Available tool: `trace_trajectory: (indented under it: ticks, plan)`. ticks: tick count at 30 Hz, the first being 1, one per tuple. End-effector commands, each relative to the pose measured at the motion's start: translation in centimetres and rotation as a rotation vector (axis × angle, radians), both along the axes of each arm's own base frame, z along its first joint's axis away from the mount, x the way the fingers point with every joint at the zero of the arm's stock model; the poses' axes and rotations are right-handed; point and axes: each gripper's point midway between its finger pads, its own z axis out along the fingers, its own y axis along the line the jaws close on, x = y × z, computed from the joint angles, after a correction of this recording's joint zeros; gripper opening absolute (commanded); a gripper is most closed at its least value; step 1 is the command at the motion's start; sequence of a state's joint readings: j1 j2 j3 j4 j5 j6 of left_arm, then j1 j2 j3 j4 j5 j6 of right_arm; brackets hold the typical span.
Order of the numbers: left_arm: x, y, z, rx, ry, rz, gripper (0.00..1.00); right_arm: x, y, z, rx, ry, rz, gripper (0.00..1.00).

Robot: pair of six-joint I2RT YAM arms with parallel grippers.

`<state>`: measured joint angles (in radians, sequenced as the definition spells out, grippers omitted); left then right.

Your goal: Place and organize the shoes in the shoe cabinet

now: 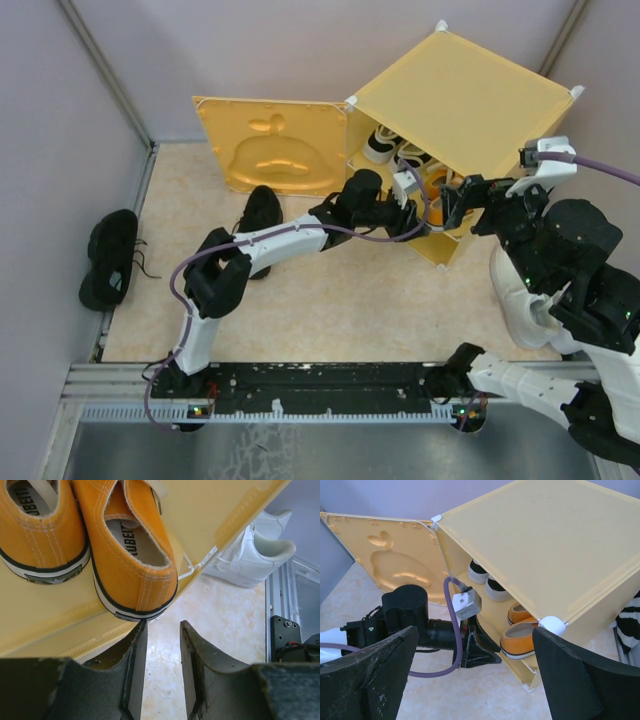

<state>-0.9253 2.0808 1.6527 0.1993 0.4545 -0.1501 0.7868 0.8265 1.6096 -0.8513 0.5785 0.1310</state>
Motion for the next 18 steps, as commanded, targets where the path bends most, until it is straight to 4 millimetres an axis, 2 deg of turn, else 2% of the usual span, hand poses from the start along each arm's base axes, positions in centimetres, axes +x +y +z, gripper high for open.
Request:
trace_trajectory:
  ticks: [1,9,13,18]
  plan:
    - [1.1,-0.5,0.3,-0.009,-0.036,0.040,0.39,0.2,-0.1,0.8,0.021,-0.036,-0.008,0.97]
    - [1.4,0.1,-1.4,0.034,-0.038,0.070,0.45,0.4,0.3,0.6,0.013,-0.025,-0.001,0.98]
    - [1.2,1.3,-0.2,0.005,-0.070,0.089,0.55,0.5,0.3,0.6,0.011,-0.020,-0.003,0.98]
    - [1.1,3.8,2.3,-0.046,-0.113,0.115,0.67,0.8,0.5,0.2,-0.001,-0.004,-0.007,0.98]
